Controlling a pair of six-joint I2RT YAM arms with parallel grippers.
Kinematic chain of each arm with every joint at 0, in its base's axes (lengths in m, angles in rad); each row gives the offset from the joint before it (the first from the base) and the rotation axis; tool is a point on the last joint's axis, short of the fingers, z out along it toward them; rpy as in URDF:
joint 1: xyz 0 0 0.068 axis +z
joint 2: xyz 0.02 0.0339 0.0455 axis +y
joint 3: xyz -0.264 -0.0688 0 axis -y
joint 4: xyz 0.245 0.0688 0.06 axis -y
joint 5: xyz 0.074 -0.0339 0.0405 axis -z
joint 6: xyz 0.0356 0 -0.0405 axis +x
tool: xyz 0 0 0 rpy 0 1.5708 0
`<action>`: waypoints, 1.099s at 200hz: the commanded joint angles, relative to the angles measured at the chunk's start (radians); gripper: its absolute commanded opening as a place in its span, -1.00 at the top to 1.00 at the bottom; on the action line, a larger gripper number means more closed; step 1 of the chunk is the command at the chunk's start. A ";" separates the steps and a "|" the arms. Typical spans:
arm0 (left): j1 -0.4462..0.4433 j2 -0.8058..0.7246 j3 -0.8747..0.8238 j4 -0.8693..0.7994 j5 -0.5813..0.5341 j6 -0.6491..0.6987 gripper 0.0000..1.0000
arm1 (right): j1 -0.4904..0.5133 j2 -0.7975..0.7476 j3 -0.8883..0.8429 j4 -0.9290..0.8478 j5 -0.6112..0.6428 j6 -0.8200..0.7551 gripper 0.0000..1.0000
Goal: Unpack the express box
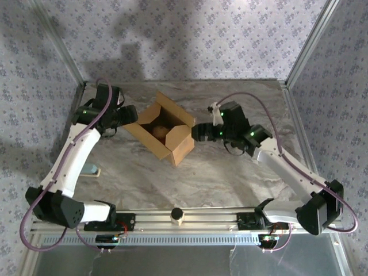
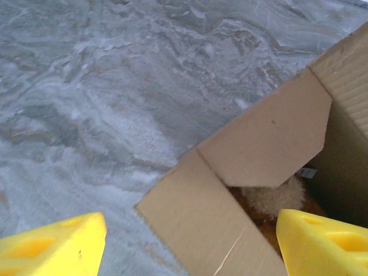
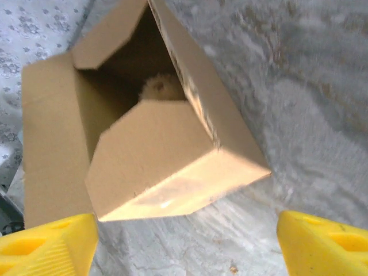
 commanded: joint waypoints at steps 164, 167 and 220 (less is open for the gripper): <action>-0.053 0.018 -0.259 0.334 0.106 -0.058 -0.52 | 0.028 0.260 0.048 0.323 -0.032 0.115 -0.77; -0.057 0.009 -0.265 0.331 0.103 -0.063 -0.52 | 0.025 0.265 0.054 0.320 -0.033 0.113 -0.77; -0.151 -0.113 -0.350 0.286 0.089 -0.141 -0.52 | -0.010 0.338 0.168 0.236 -0.067 0.041 -0.76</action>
